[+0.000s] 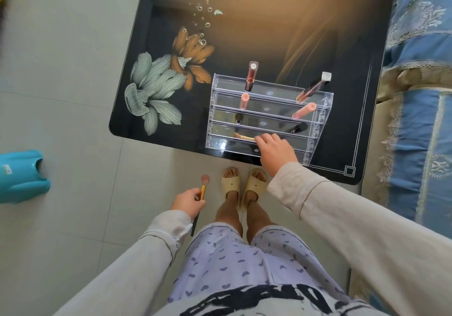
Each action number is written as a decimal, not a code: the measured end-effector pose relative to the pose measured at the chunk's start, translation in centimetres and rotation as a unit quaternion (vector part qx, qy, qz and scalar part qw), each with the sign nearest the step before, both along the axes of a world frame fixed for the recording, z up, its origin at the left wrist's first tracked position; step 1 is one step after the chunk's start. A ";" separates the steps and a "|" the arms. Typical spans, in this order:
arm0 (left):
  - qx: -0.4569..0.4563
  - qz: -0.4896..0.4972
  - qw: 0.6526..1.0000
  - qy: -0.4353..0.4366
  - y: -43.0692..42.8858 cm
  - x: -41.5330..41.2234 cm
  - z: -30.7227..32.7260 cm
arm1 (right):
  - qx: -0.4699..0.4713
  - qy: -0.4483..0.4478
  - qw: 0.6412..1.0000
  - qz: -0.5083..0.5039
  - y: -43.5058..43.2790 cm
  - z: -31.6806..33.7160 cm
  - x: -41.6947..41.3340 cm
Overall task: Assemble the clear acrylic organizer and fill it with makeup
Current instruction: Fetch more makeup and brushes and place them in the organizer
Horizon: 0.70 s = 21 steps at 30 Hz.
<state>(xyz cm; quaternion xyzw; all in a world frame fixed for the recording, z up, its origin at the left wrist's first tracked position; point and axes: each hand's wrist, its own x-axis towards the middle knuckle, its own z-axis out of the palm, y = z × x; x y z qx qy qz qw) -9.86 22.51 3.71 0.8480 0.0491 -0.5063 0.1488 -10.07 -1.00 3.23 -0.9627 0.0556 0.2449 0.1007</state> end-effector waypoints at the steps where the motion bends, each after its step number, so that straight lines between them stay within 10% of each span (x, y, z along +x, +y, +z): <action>1: -0.011 0.008 1.000 -0.003 -0.7 0.1 0.1 | 0.017 -0.011 0.999 -0.025 -0.2 0.3 -0.6; 10: -0.122 0.191 0.974 0.012 -10.6 1.8 0.5 | 0.085 0.098 0.953 -0.273 -3.9 2.1 -12.6; 21: -0.160 0.598 0.774 0.134 -18.4 1.3 0.1 | 0.065 0.190 0.874 -0.442 -7.8 3.1 -20.6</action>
